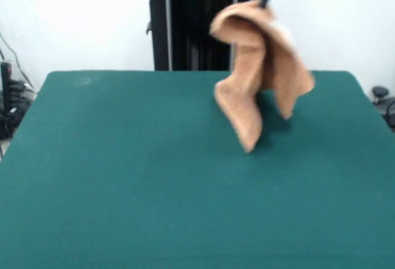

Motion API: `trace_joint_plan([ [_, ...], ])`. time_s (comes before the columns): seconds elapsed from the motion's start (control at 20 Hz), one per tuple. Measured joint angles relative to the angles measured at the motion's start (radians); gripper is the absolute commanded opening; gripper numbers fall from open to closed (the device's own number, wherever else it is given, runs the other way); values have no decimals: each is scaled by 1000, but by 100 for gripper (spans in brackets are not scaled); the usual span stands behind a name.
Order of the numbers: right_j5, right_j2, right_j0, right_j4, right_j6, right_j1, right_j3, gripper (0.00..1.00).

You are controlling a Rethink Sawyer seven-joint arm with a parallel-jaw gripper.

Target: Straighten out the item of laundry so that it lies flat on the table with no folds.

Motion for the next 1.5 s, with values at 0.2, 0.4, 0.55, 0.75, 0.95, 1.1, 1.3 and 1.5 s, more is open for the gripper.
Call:
trace_joint_plan([
  [0.2,-137,67,-151,-53,0,-6,0,0],
  [0.4,-254,140,-285,-150,0,-10,0,0],
  [0.55,-301,192,-353,-217,0,-17,0,0],
  [0.75,-339,262,-410,-291,0,-22,0,0],
  [0.95,-361,309,-431,-334,0,-21,0,0],
  [1.1,-363,324,-425,-364,0,-12,-9,0],
  [1.3,-357,319,-381,-414,0,15,-47,100],
  [1.5,-337,316,-358,-424,0,29,-70,100],
])
